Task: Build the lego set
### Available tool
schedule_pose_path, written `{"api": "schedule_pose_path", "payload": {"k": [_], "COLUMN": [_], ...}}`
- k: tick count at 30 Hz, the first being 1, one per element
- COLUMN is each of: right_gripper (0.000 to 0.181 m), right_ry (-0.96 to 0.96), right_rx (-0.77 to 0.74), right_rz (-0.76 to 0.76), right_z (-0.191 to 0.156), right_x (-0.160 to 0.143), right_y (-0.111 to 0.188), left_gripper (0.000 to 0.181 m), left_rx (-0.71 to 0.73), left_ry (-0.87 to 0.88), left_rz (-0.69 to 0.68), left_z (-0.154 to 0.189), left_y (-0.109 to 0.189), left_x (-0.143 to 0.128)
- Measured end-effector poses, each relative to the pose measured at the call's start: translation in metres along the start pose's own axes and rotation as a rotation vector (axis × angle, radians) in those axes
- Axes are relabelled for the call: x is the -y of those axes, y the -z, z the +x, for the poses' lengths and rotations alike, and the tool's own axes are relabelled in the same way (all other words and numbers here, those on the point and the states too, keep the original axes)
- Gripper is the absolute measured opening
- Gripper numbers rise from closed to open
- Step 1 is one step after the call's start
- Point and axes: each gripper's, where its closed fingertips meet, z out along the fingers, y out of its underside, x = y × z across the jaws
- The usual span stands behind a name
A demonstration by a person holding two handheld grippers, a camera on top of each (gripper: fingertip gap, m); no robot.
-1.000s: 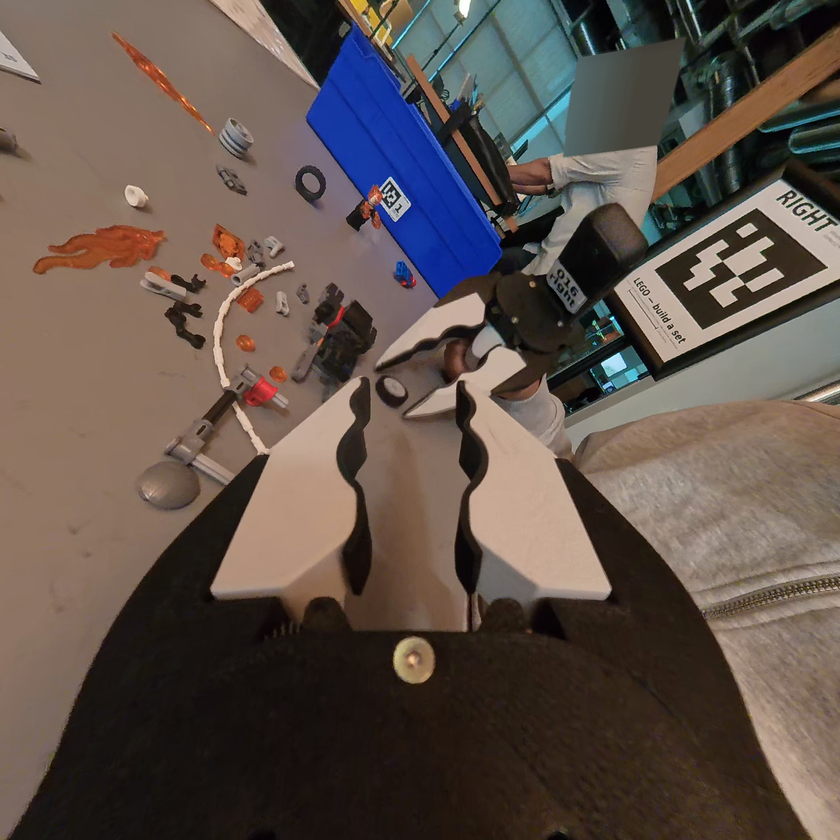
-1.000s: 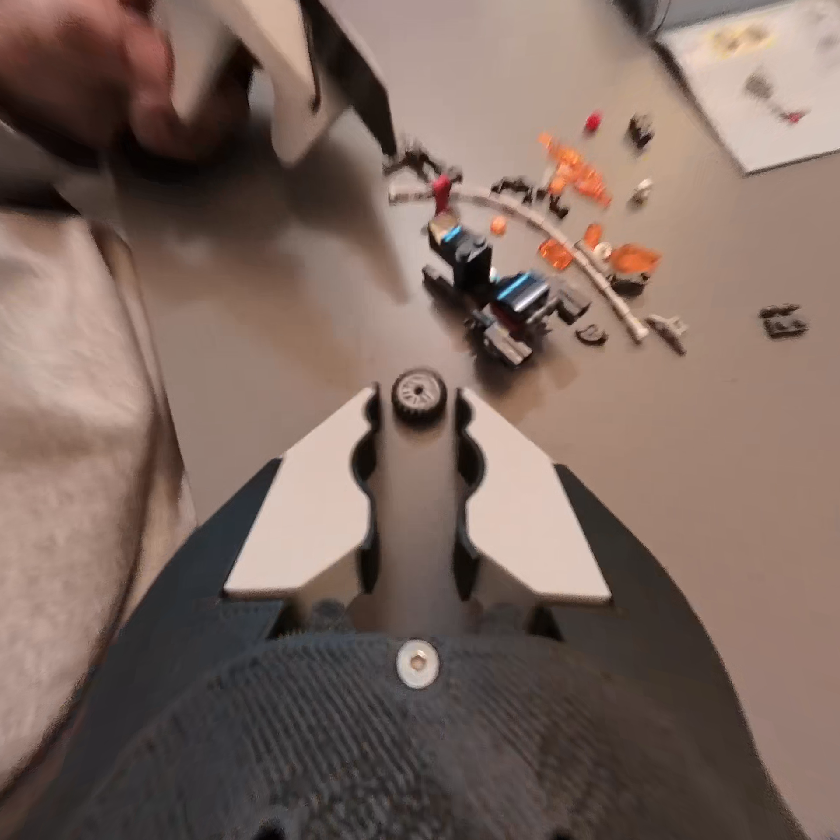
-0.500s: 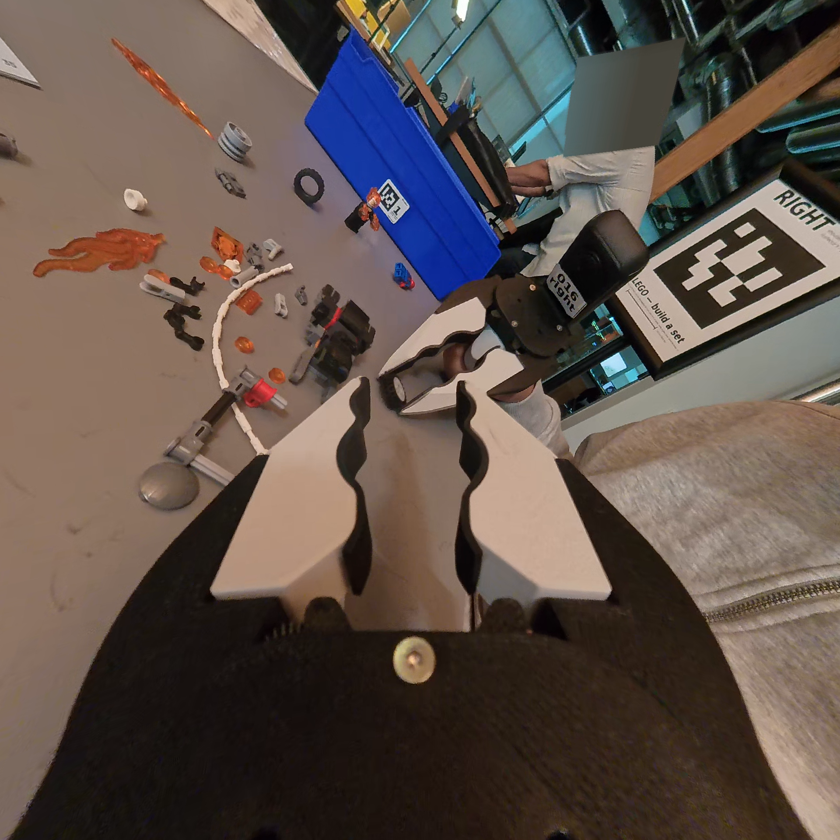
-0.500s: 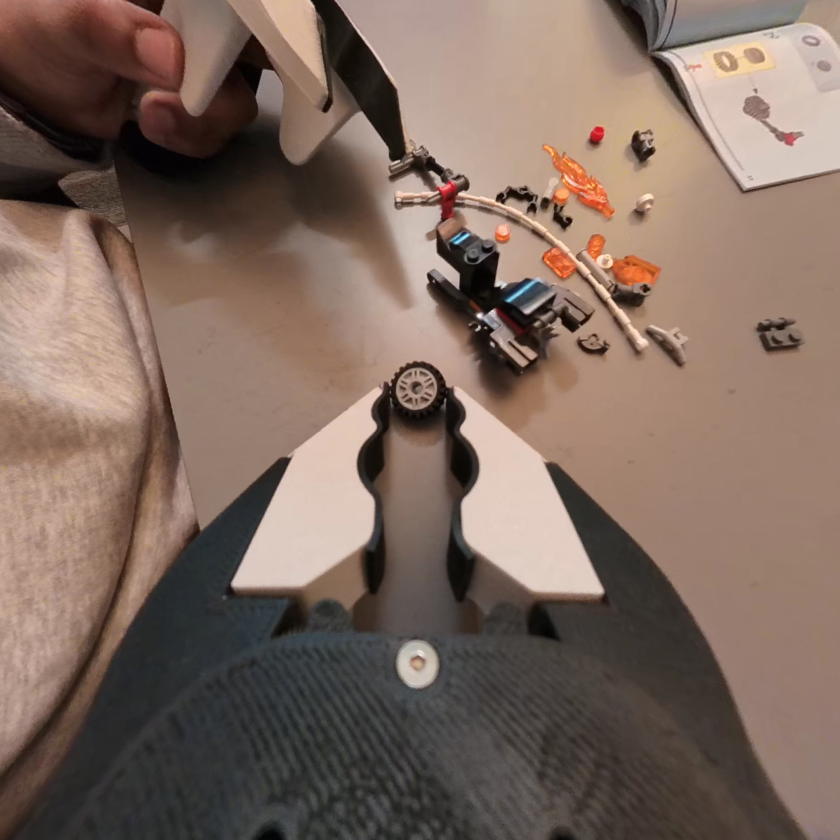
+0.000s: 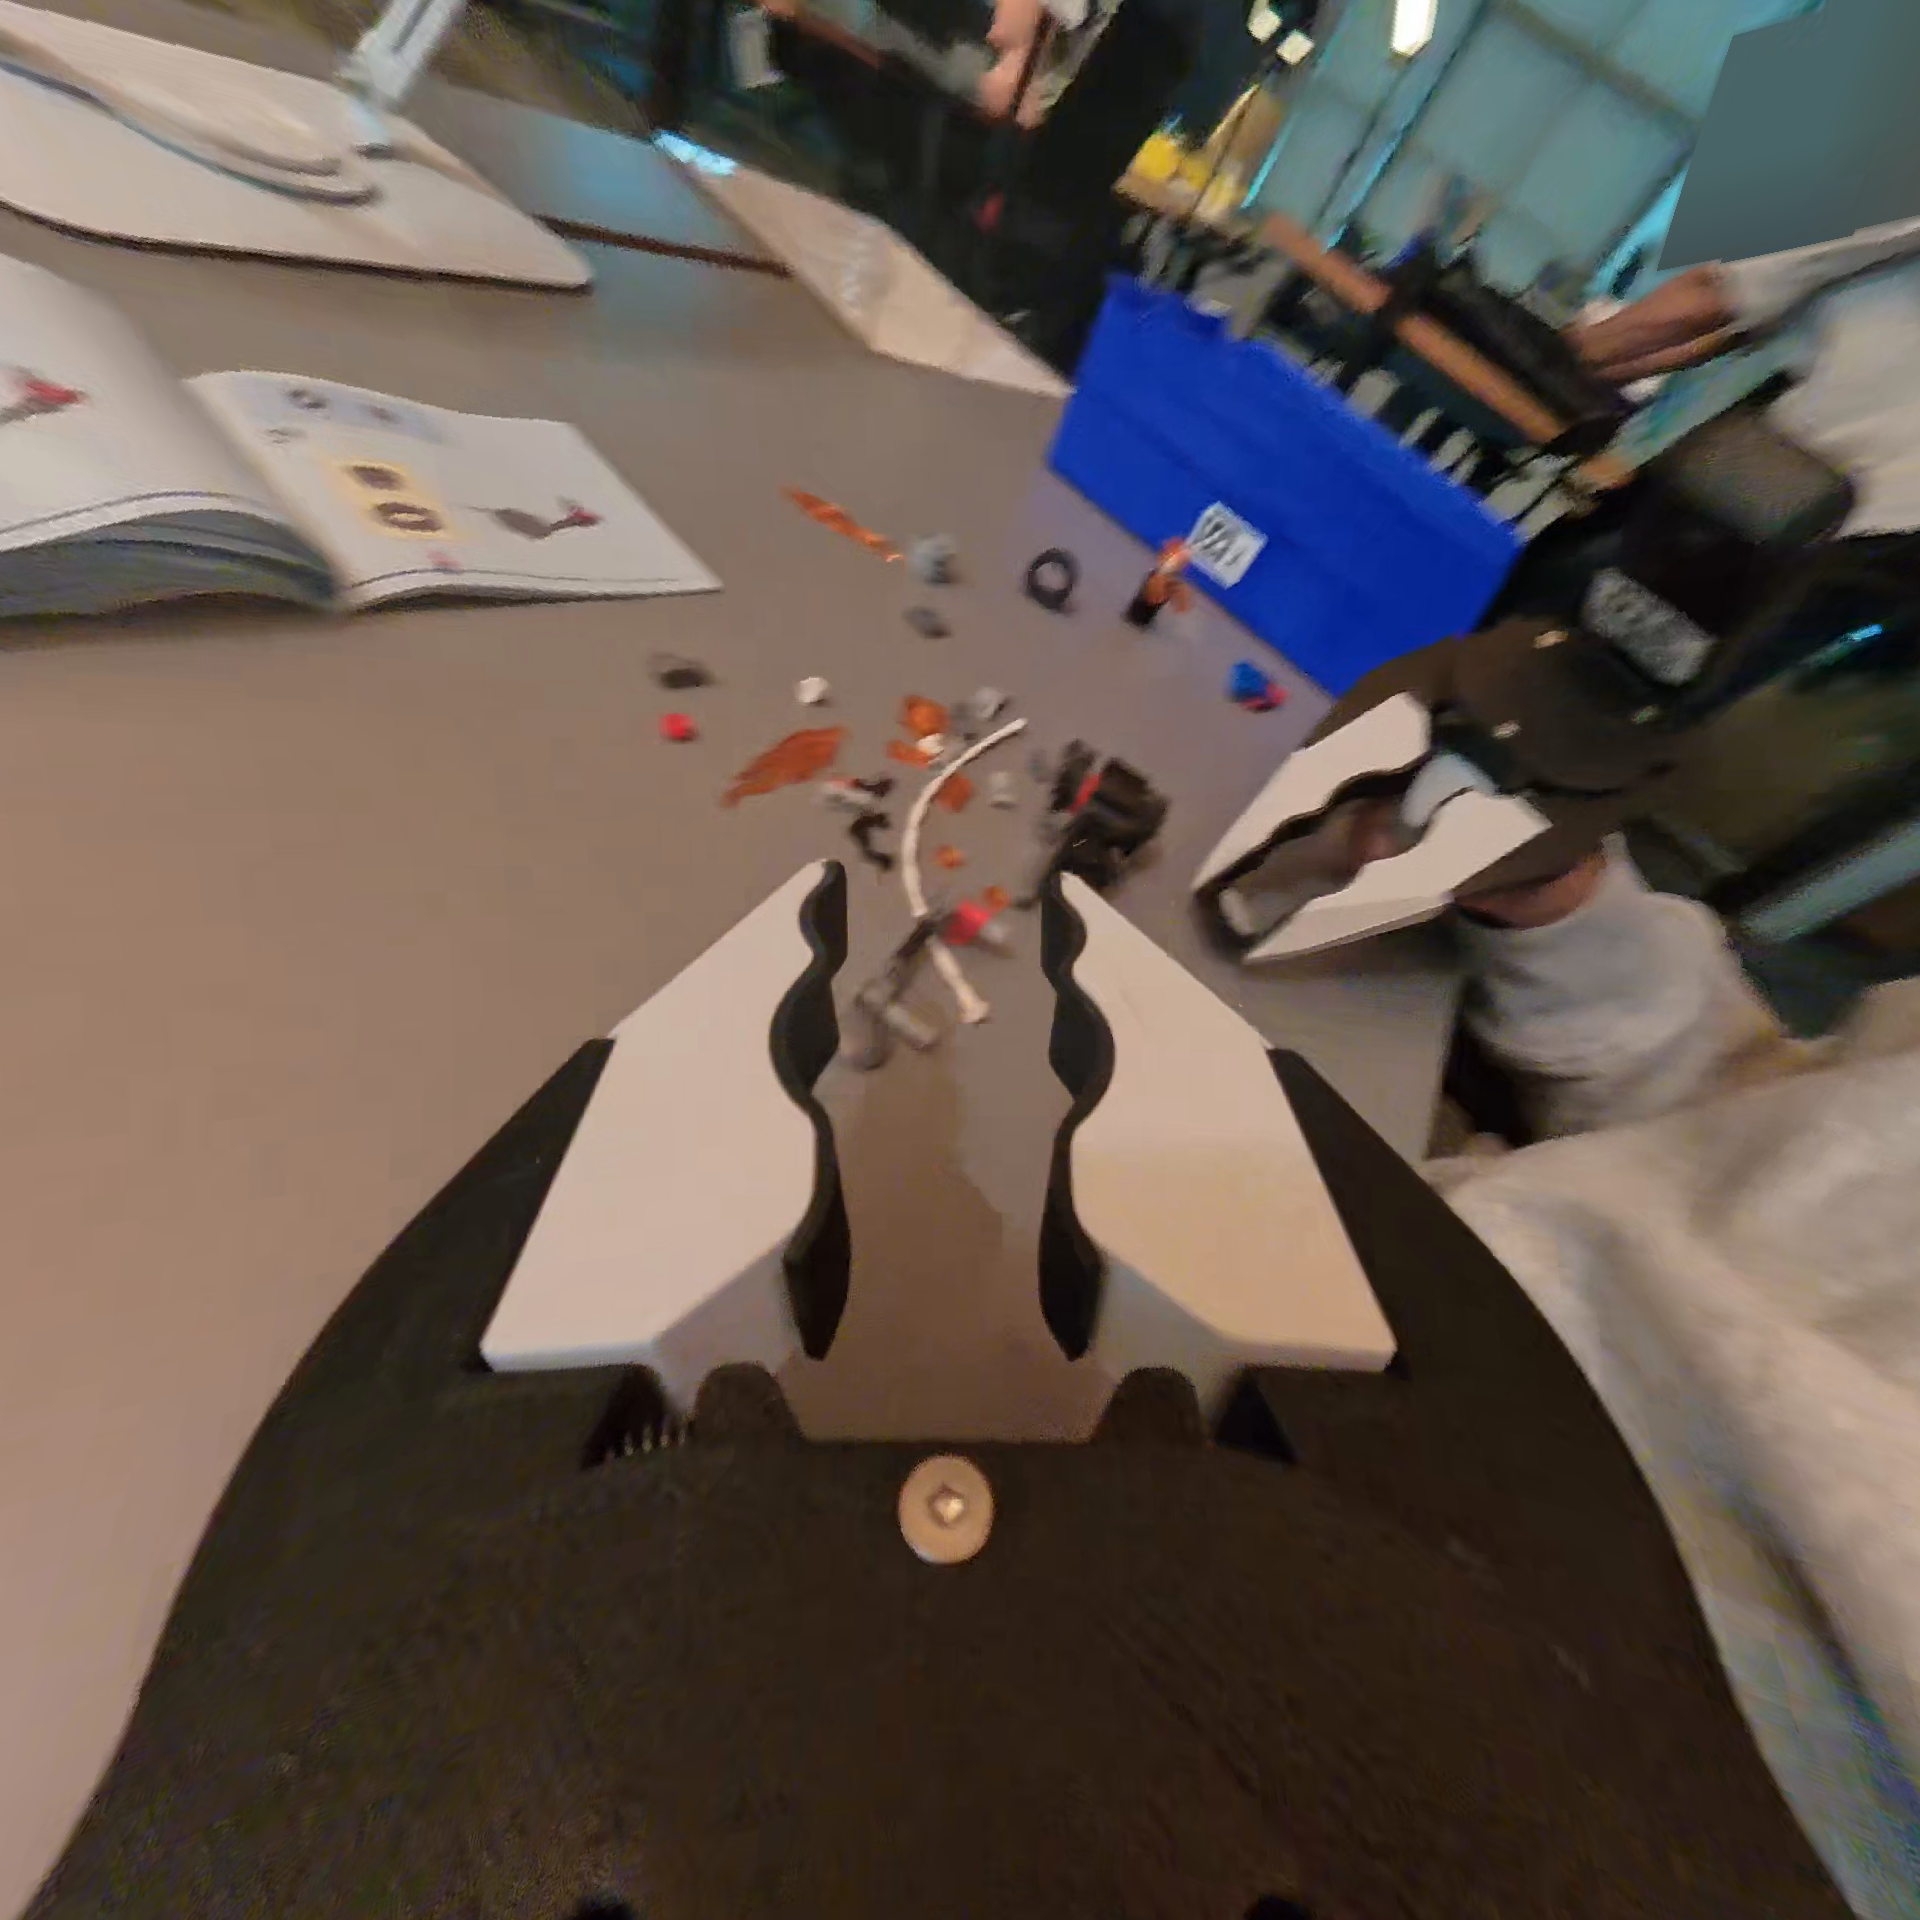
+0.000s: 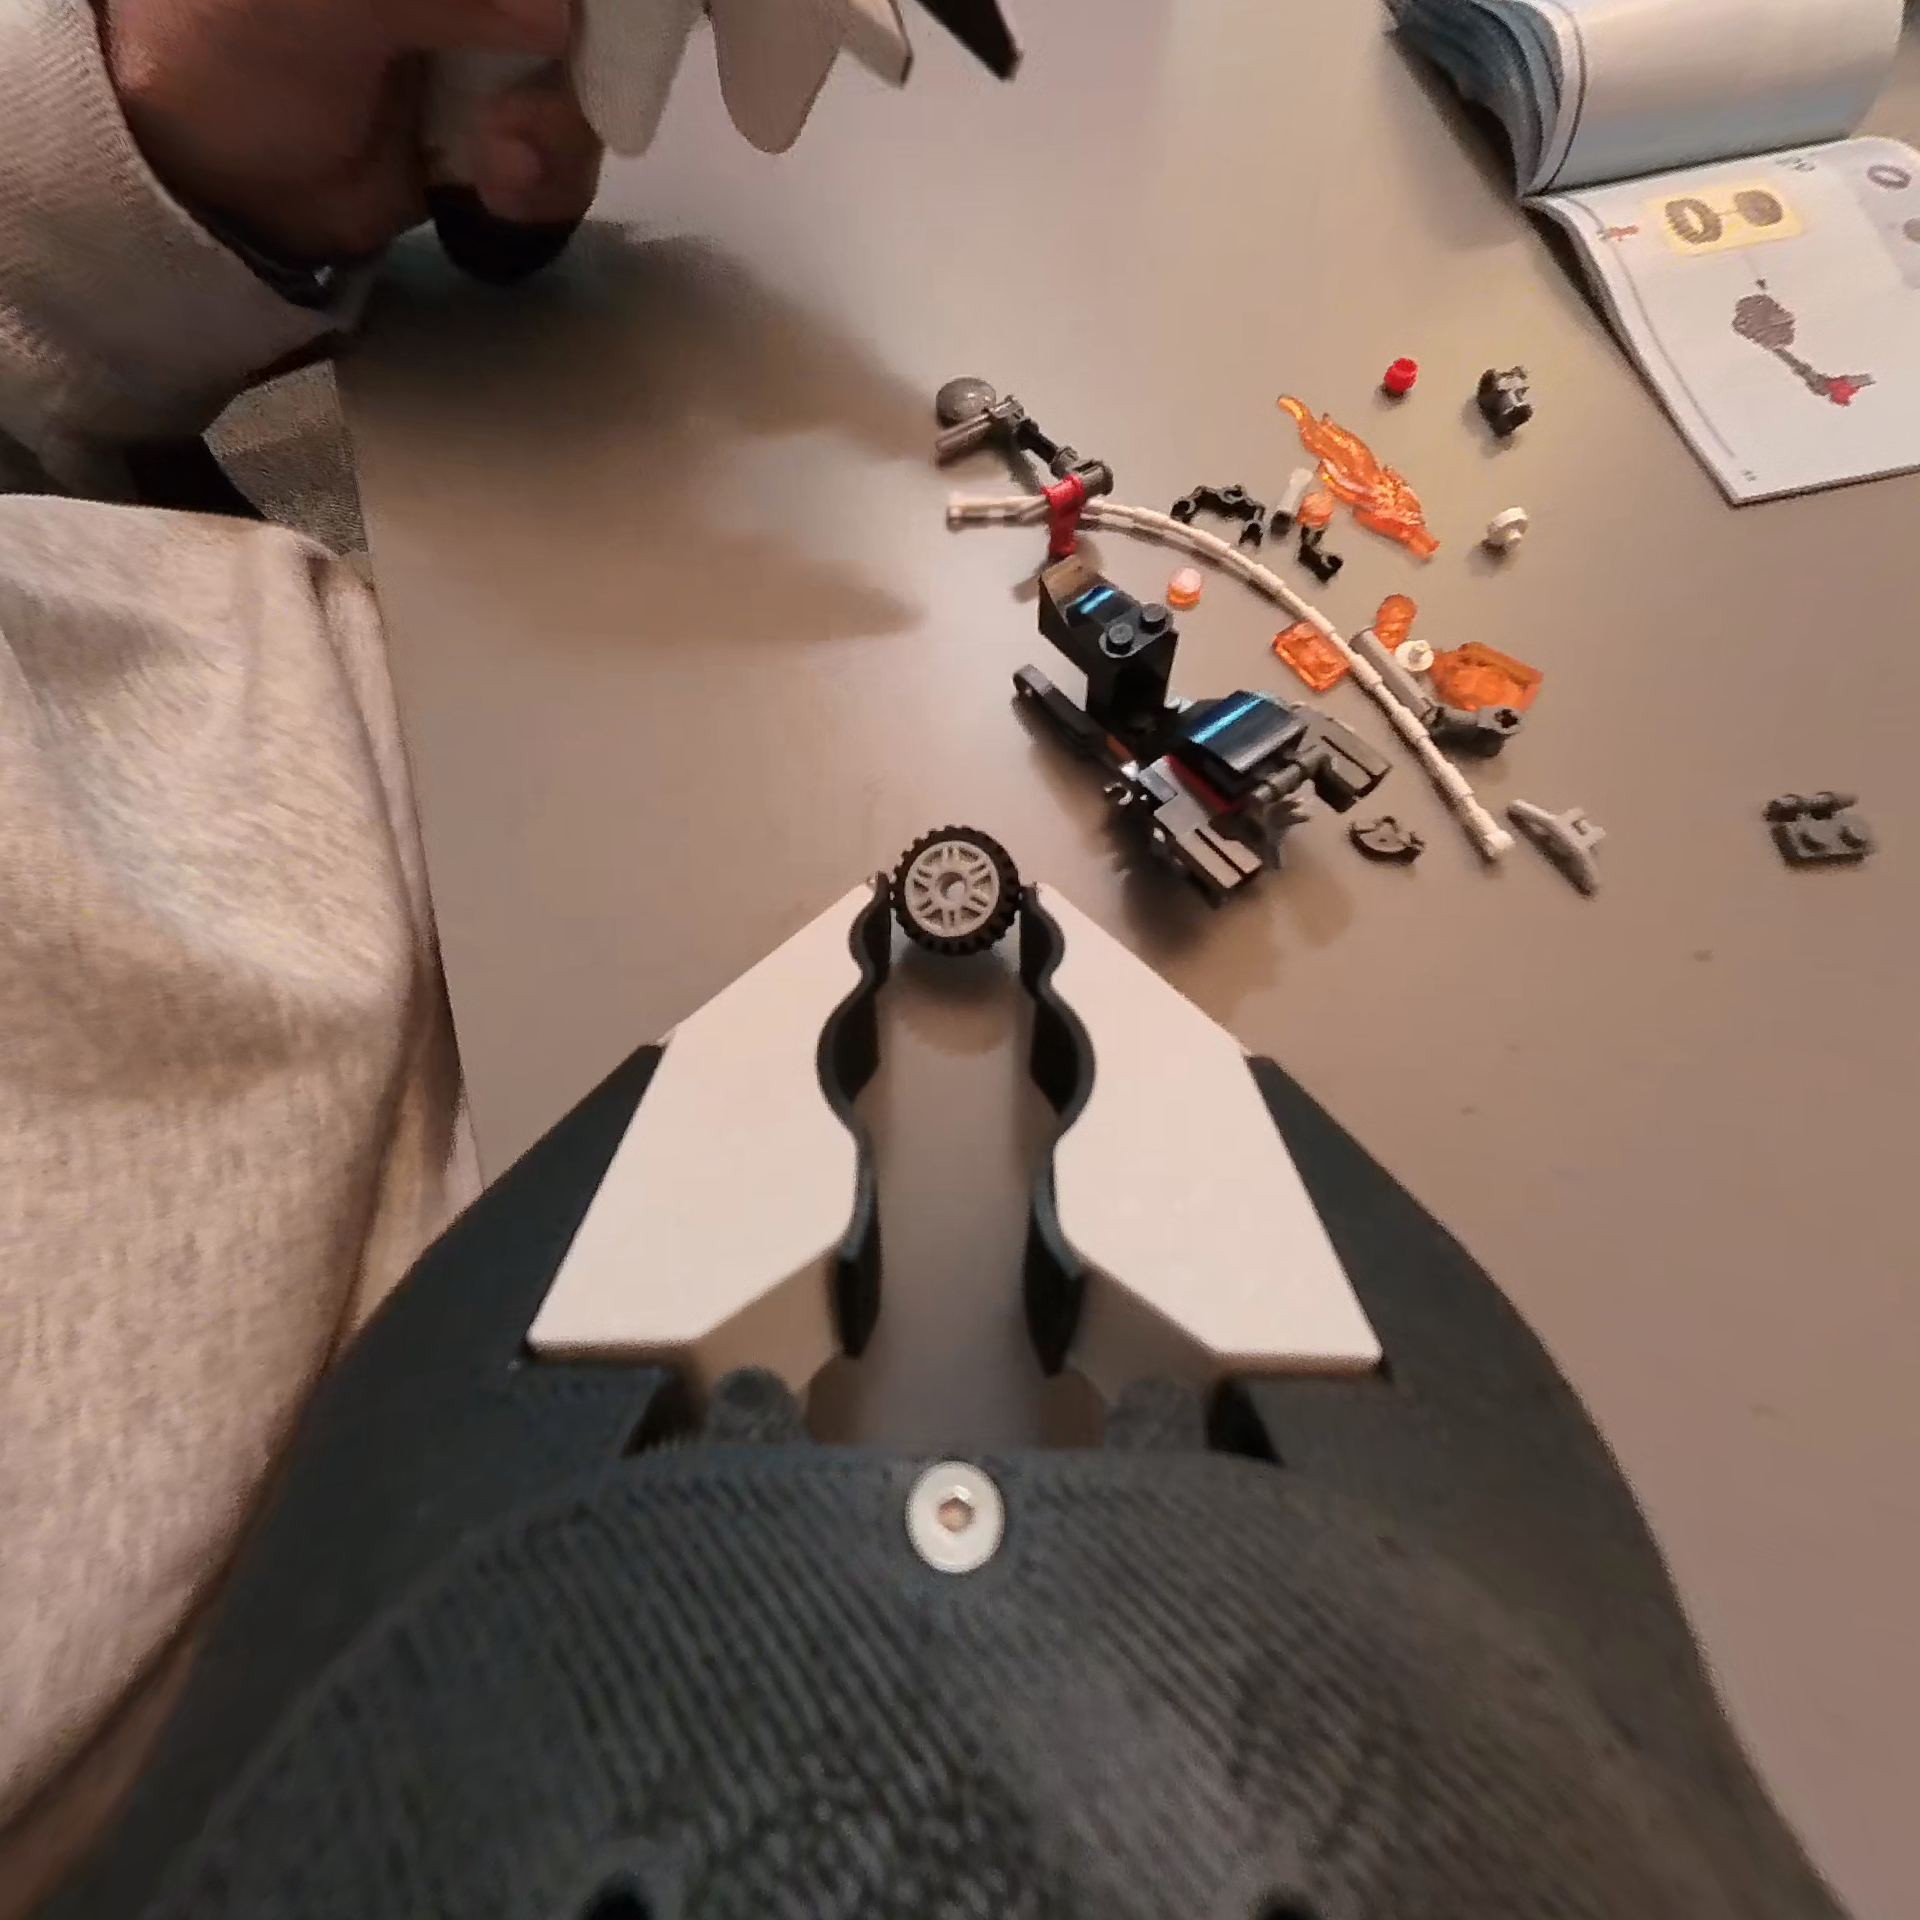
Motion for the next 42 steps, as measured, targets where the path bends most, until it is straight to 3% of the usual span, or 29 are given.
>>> {"api": "schedule_pose_path", "payload": {"k": [20,30,42], "right_gripper": [0.023,0.022,0.022], "right_ry": [-0.009,0.001,0.0], "right_rx": [0.013,0.006,0.004], "right_rz": [-0.037,-0.054,-0.06], "right_z": [0.0,0.0,0.002], "right_x": [-0.005,-0.007,-0.009], "right_y": [-0.006,-0.008,-0.009], "left_gripper": [0.038,0.038,0.032], "left_rx": [0.117,0.156,0.327], "left_ry": [-0.045,-0.089,-0.378], "left_rz": [-0.376,-0.391,-0.449], "left_z": [-0.012,-0.014,-0.015], "left_y": [-0.024,-0.026,-0.031], "left_x": [-0.054,-0.055,-0.06]}}
